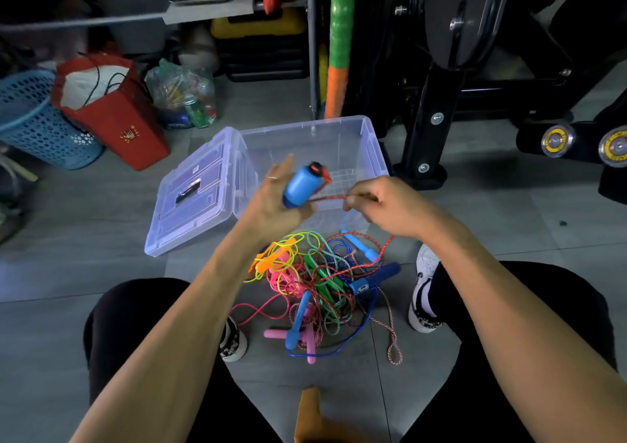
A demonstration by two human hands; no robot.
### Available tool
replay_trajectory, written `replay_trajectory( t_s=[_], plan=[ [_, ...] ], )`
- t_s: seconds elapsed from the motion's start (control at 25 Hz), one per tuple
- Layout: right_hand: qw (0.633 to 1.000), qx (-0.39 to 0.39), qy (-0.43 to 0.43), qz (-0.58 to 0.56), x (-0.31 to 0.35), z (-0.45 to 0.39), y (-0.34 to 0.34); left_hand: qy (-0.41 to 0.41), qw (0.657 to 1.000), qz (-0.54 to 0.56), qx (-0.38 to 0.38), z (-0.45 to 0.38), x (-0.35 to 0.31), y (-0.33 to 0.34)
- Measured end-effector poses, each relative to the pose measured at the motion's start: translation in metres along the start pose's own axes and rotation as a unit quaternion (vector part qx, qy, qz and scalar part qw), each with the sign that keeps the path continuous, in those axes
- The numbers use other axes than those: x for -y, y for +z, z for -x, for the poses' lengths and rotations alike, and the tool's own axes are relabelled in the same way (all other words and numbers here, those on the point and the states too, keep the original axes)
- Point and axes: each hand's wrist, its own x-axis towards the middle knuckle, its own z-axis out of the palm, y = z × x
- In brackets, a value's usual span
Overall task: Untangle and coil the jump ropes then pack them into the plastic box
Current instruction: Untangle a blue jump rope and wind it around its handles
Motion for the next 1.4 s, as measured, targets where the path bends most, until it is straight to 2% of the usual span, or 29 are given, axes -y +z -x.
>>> replay_trajectory(
  t_s=[0.04,0.08,0.12,0.16,0.24,0.28,0.32,0.36,0.44,0.52,0.56,0.6,0.68,0.72,0.8,0.84,0.88,0.92,0.96,1.0,1.04,1.08,1.16,1.24,1.32,1.4],
  plan=[
    [1.0,0.017,-0.007,0.004,0.003,-0.001,0.006,0.038,0.998,0.021,0.04,0.005,-0.007,0.007],
    [1.0,0.024,-0.012,0.006,0.005,-0.002,0.011,0.042,0.996,0.046,0.068,0.009,-0.012,0.013],
    [1.0,0.022,-0.009,0.002,0.006,-0.002,0.013,0.014,0.996,0.071,0.061,0.008,-0.011,0.017],
    [1.0,0.012,-0.001,-0.008,0.006,-0.002,0.011,-0.035,0.994,0.104,0.022,0.005,-0.008,0.014],
    [0.999,-0.024,0.015,-0.022,0.001,-0.001,0.0,-0.136,0.966,0.192,-0.107,-0.004,0.006,0.0],
    [0.999,-0.043,0.017,-0.027,-0.002,0.0,-0.006,-0.168,0.954,0.199,-0.149,-0.008,0.012,-0.009],
    [0.998,-0.053,0.014,-0.03,-0.004,0.002,-0.009,-0.183,0.957,0.162,-0.154,-0.012,0.018,-0.015],
    [0.998,-0.053,0.009,-0.029,-0.005,0.002,-0.01,-0.172,0.972,0.096,-0.128,-0.013,0.022,-0.017],
    [0.999,-0.028,-0.004,-0.021,0.001,0.001,-0.003,-0.085,0.996,0.001,-0.034,-0.008,0.017,-0.01],
    [0.999,0.001,-0.024,-0.027,0.01,-0.002,0.008,-0.005,0.999,0.015,0.05,-0.001,0.005,0.007],
    [0.999,0.006,-0.032,-0.036,0.012,-0.003,0.013,0.008,0.997,0.03,0.071,0.004,-0.001,0.012],
    [0.999,0.003,-0.032,-0.044,0.012,-0.005,0.014,-0.002,0.997,0.043,0.06,0.004,-0.003,0.014],
    [0.999,-0.014,-0.017,-0.044,0.006,-0.006,0.007,-0.089,0.992,0.078,-0.038,-0.002,0.004,0.005],
    [0.999,-0.025,-0.008,-0.035,0.002,-0.005,0.002,-0.141,0.977,0.133,-0.088,-0.006,0.008,-0.004],
    [0.999,-0.047,-0.003,-0.019,-0.005,-0.003,-0.007,-0.221,0.947,0.205,-0.114,-0.011,0.016,-0.018],
    [0.998,-0.053,-0.005,-0.017,-0.007,-0.002,-0.01,-0.241,0.952,0.167,-0.09,-0.012,0.02,-0.02],
    [0.998,-0.054,-0.011,-0.018,-0.005,-0.001,-0.01,-0.229,0.97,0.063,-0.052,-0.011,0.021,-0.02],
    [0.999,-0.048,-0.015,-0.015,-0.003,-0.001,-0.008,-0.177,0.983,-0.043,-0.03,-0.007,0.019,-0.017],
    [0.999,-0.039,-0.018,-0.009,0.001,-0.002,-0.004,-0.104,0.99,-0.097,-0.012,-0.004,0.016,-0.012],
    [0.999,-0.027,-0.018,-0.007,0.004,-0.004,0.001,-0.04,0.996,-0.084,0.01,-0.001,0.012,-0.006],
    [1.0,-0.015,-0.022,-0.009,0.008,-0.005,0.006,0.0,0.999,-0.026,0.04,0.004,0.005,0.0],
    [1.0,-0.008,-0.027,-0.013,0.01,-0.007,0.011,0.009,0.997,0.036,0.073,0.007,-0.001,0.006],
    [1.0,-0.006,-0.025,-0.018,0.011,-0.008,0.015,-0.029,0.992,0.101,0.068,0.007,-0.002,0.013],
    [0.999,-0.018,-0.006,-0.03,0.007,-0.006,0.009,-0.107,0.981,0.163,-0.005,0.002,0.005,0.01],
    [0.999,-0.036,0.011,-0.034,0.0,-0.003,-0.003,-0.18,0.941,0.273,-0.093,-0.002,0.01,-0.001],
    [0.998,-0.057,0.018,-0.024,-0.006,-0.001,-0.011,-0.208,0.924,0.305,-0.094,-0.004,0.012,-0.011]
  ],
)
